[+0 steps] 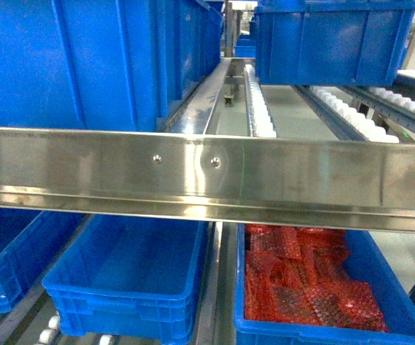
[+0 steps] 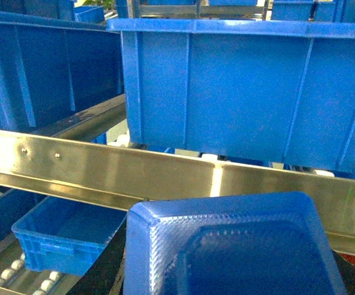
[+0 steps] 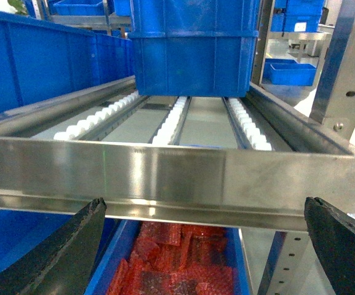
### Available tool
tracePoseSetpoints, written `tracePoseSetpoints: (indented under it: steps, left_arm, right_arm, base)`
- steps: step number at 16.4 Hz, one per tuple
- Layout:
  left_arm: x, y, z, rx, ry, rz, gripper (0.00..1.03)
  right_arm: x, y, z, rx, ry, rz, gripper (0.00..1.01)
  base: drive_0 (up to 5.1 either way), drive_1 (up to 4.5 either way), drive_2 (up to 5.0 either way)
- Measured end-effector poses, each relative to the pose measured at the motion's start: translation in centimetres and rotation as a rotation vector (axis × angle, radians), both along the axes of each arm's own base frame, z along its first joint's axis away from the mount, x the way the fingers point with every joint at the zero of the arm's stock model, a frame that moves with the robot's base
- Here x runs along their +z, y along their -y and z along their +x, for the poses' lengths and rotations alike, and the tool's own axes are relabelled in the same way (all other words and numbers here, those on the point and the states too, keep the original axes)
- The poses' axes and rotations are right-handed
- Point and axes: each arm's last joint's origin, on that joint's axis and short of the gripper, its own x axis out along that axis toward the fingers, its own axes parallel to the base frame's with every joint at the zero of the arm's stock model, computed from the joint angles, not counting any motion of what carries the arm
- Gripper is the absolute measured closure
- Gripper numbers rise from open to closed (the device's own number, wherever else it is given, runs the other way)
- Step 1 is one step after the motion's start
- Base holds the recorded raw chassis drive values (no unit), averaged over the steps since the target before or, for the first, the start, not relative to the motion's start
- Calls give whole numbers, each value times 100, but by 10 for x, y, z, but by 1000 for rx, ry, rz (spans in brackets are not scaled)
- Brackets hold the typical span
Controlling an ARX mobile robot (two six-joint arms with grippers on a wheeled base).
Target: Pick blue part to blue bin on bottom shelf
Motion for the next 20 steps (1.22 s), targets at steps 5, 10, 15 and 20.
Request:
tracePoseSetpoints:
  steps: [5,10,15,20]
  left_arm:
    - [0,0,0,0,-4,1,59]
    - [0,0,0,0,-4,1,59]
    - [-1,0,0,0,-7,2,59]
    - [0,0,0,0,1,1,59]
  right_arm:
    - [0,0,0,-3,-2,0,3]
    - [0,0,0,-3,-3,0,3]
    - [0,0,0,-3,-5,0,3]
    - [0,0,0,-3,-1,0,3]
  base:
    - [0,0,0]
    - [0,0,0]
    - [0,0,0]
    - [0,173,-173]
